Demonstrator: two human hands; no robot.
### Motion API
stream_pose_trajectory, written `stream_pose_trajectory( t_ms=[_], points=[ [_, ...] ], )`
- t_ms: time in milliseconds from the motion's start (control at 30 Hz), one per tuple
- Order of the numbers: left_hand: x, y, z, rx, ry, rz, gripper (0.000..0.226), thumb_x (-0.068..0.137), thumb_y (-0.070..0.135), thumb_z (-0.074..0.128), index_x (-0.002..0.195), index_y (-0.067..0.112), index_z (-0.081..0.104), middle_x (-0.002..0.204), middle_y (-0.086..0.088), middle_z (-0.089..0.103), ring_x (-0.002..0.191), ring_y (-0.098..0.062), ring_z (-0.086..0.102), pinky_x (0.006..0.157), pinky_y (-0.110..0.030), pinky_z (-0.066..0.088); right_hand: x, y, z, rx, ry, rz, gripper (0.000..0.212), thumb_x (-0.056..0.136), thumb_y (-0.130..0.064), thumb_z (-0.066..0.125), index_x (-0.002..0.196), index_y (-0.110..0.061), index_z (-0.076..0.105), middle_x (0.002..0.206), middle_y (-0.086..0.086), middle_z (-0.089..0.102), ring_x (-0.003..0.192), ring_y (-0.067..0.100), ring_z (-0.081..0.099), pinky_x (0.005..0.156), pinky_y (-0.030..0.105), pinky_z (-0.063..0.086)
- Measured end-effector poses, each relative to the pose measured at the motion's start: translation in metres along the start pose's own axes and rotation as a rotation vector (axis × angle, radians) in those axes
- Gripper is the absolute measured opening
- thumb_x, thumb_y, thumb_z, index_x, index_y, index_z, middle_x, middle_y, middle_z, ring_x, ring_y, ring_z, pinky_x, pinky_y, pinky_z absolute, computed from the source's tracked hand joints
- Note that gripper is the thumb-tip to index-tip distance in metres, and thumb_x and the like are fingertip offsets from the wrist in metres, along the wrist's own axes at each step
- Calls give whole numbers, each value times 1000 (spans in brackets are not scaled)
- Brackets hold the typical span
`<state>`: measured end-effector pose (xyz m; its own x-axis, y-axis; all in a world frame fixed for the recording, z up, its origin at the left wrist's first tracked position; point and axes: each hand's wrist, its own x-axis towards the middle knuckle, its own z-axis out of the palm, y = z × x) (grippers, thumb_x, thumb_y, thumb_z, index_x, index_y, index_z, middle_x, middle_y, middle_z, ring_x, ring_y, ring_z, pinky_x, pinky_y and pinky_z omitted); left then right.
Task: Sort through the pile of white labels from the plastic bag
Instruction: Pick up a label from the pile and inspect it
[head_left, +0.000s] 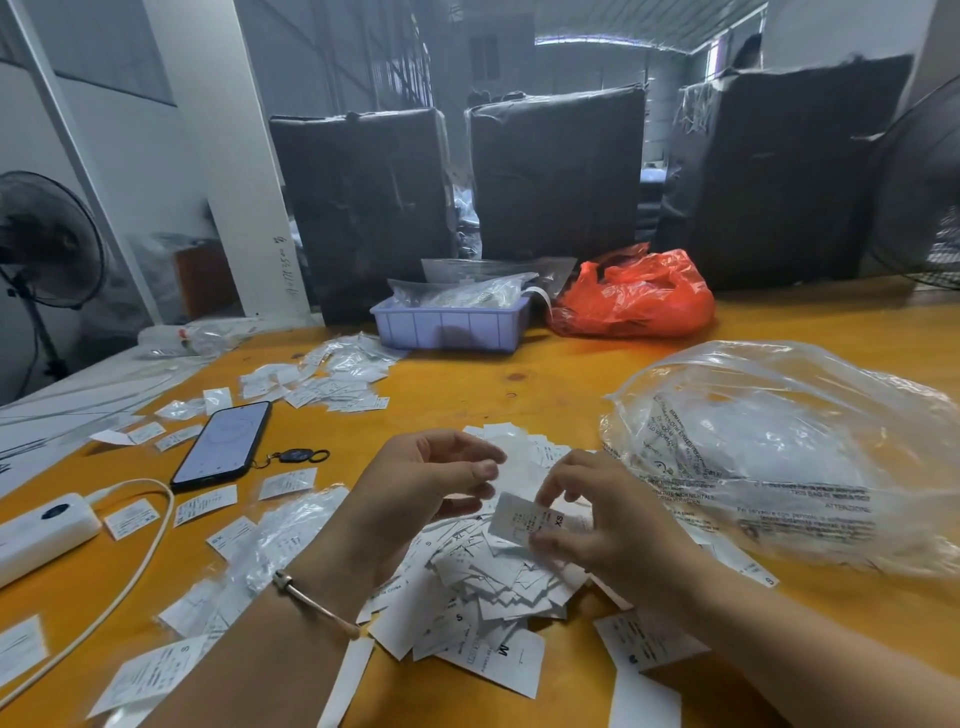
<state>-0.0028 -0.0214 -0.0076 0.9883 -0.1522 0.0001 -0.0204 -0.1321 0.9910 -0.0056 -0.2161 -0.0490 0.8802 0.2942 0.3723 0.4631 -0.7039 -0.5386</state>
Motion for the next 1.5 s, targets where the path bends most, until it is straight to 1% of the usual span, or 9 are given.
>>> stream_pose_trajectory(
  t_ms=[233, 367, 467, 533, 600, 1000, 1133, 1300, 1500],
  points=[
    [-1, 2, -1, -60, -11, 56, 7, 77, 8, 75, 83, 9, 73, 77, -7, 73, 64, -13, 66, 61, -20, 54, -1, 6, -18, 435, 134, 105, 10, 79, -8, 72, 79, -15, 66, 75, 3, 69, 65, 11, 62, 61, 30, 50],
    [-2, 2, 1, -8, -37, 111, 21, 66, 23, 77, 82, 10, 70, 75, -4, 72, 66, -11, 66, 62, -18, 52, -4, 5, -29, 550, 196, 84, 41, 82, 6, 65, 108, -26, 68, 73, 7, 72, 61, 18, 66, 63, 31, 58],
    [-3, 1, 5, 1, -64, 149, 21, 67, 25, 77, 80, 11, 68, 74, -4, 71, 66, -12, 64, 64, -20, 51, -4, 0, -30, 569, 125, 55, 29, 87, -1, 60, 92, -25, 75, 73, 7, 71, 61, 14, 63, 58, 22, 52],
    [-4, 2, 7, 1, -84, 171, 22, 66, 26, 78, 80, 11, 68, 73, -4, 71, 66, -13, 63, 66, -22, 51, -5, -7, -30, 668, 15, 46, 15, 87, -25, 63, 86, -18, 77, 74, 6, 72, 62, 10, 62, 54, 16, 44],
    [-5, 2, 8, 9, -112, 191, 27, 65, 27, 78, 82, 9, 67, 73, -3, 70, 66, -12, 63, 66, -22, 52, -7, -11, -30, 675, -34, 12, 35, 82, -45, 68, 84, -11, 76, 72, 7, 71, 61, 10, 62, 53, 14, 43],
    [-5, 0, 4, 99, -207, 155, 22, 78, 11, 77, 92, 0, 63, 84, -10, 75, 75, -18, 71, 69, -24, 55, -7, -7, -36, 718, 84, -51, 3, 79, -9, 74, 80, -9, 75, 68, 7, 69, 61, 15, 62, 57, 21, 50],
    [-7, 2, 7, 179, -266, 176, 30, 78, 32, 74, 99, 11, 70, 89, -8, 76, 79, -20, 74, 69, -22, 57, -8, -8, -38, 664, 71, -64, 1, 78, -10, 75, 79, -11, 75, 68, 6, 69, 61, 16, 63, 57, 22, 52],
    [-6, 0, 8, 199, -201, 219, 25, 79, 30, 72, 89, 7, 74, 82, -8, 77, 72, -20, 74, 62, -20, 55, -7, -10, -42, 753, 150, -46, 13, 78, -7, 71, 90, -9, 74, 74, 9, 72, 62, 16, 66, 59, 18, 51],
    [-2, -5, 0, 157, -64, 202, 21, 75, 20, 78, 83, 2, 73, 75, -13, 75, 66, -19, 70, 60, -22, 52, -6, -11, -51, 883, 264, -7, 60, 64, -13, 76, 121, -22, 58, 81, 14, 73, 65, 21, 66, 67, 26, 57]
  ],
)
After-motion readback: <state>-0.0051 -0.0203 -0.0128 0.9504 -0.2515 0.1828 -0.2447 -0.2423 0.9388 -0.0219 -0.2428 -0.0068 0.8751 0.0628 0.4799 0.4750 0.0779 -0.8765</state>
